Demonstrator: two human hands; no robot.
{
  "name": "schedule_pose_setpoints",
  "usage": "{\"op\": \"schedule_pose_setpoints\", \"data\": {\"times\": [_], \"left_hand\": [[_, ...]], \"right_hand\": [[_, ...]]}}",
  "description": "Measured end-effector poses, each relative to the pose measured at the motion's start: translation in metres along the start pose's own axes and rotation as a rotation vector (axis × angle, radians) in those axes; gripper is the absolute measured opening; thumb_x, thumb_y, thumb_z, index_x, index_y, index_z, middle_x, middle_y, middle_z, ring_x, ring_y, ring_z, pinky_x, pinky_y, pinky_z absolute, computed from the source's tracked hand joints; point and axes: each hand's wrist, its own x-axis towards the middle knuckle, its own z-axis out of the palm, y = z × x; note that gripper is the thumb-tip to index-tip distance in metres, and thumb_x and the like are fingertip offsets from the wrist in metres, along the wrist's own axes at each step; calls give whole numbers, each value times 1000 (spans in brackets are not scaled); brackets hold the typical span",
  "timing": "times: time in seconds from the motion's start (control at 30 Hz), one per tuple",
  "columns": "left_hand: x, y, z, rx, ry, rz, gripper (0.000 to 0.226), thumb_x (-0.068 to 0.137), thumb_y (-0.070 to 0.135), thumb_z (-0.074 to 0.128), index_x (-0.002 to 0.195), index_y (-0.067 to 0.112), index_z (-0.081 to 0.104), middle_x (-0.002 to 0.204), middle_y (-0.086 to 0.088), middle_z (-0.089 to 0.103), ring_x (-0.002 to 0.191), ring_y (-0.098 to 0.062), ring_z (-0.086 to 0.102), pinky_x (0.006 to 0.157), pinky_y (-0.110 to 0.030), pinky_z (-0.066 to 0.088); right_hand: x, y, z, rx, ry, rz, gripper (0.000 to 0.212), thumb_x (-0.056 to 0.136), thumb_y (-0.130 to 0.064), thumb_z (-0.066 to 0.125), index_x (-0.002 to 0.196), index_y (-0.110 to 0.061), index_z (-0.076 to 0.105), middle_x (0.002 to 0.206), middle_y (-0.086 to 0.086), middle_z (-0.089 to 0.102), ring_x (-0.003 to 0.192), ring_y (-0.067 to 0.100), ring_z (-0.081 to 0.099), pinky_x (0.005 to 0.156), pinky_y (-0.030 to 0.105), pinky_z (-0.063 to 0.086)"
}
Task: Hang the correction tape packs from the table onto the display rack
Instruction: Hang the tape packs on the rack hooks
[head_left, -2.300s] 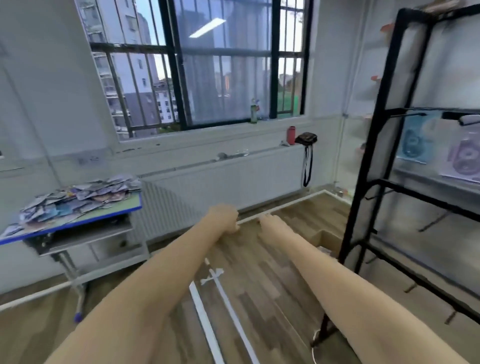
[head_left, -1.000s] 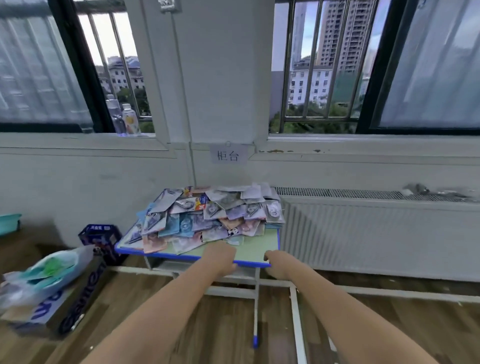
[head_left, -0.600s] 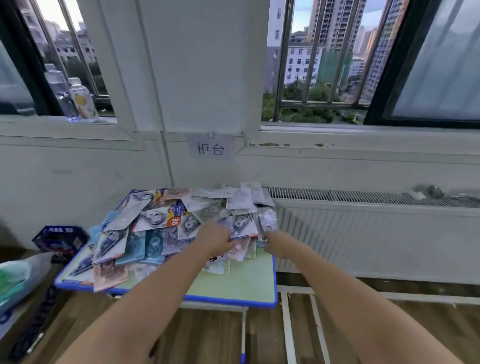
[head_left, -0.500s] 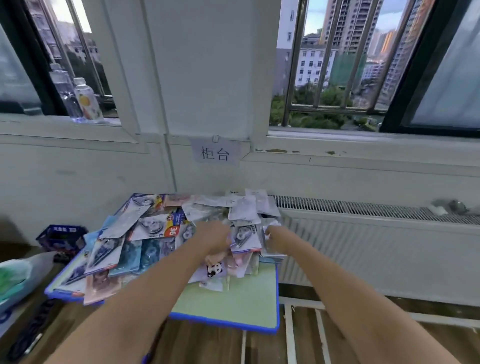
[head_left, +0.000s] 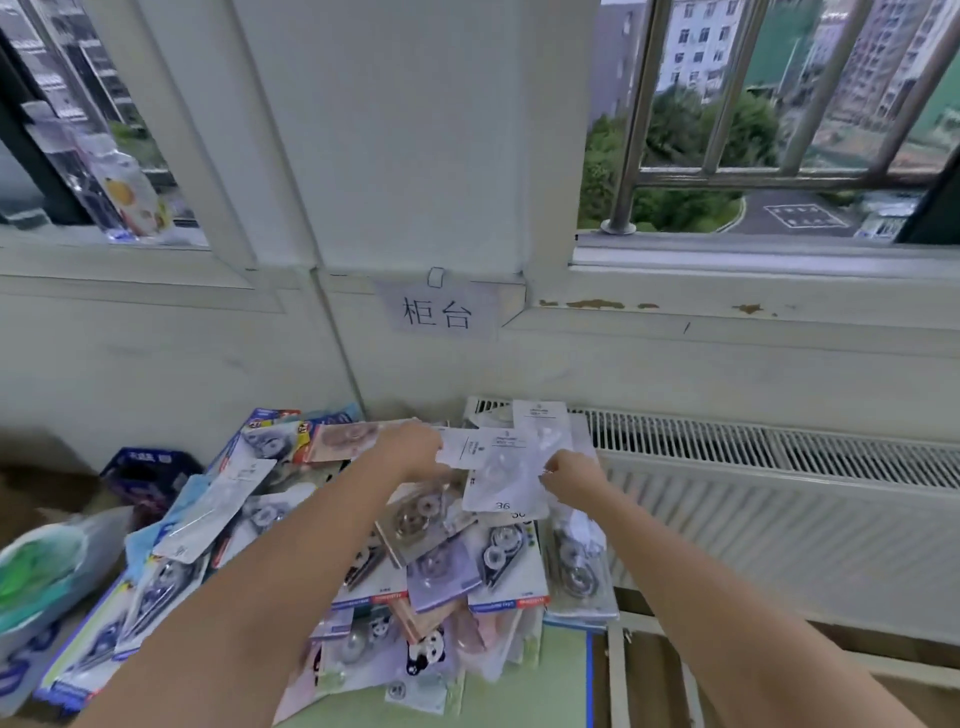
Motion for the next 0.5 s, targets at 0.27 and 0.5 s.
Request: {"op": "schedule_pose_setpoints", "data": {"times": [0.27, 0.5], "left_hand": [[72, -26, 3, -52, -173, 108, 100, 80, 58, 66, 153, 11, 17, 155, -14, 23, 141, -31, 24, 115, -43, 25], [98, -38, 15, -38, -292, 225, 99, 81, 56, 66, 154, 17, 11, 161, -7, 7, 147, -25, 13, 120, -43, 15]], "right_hand": [[34, -7, 8, 245, -53, 154, 32, 96, -24, 49, 67, -12, 42, 62, 2, 41, 54, 13, 38, 55, 24, 34], [44, -10, 13, 422, -58, 239, 29, 95, -27, 54, 73, -9, 58, 64, 4, 43, 54, 14, 39, 50, 21, 31]]}}
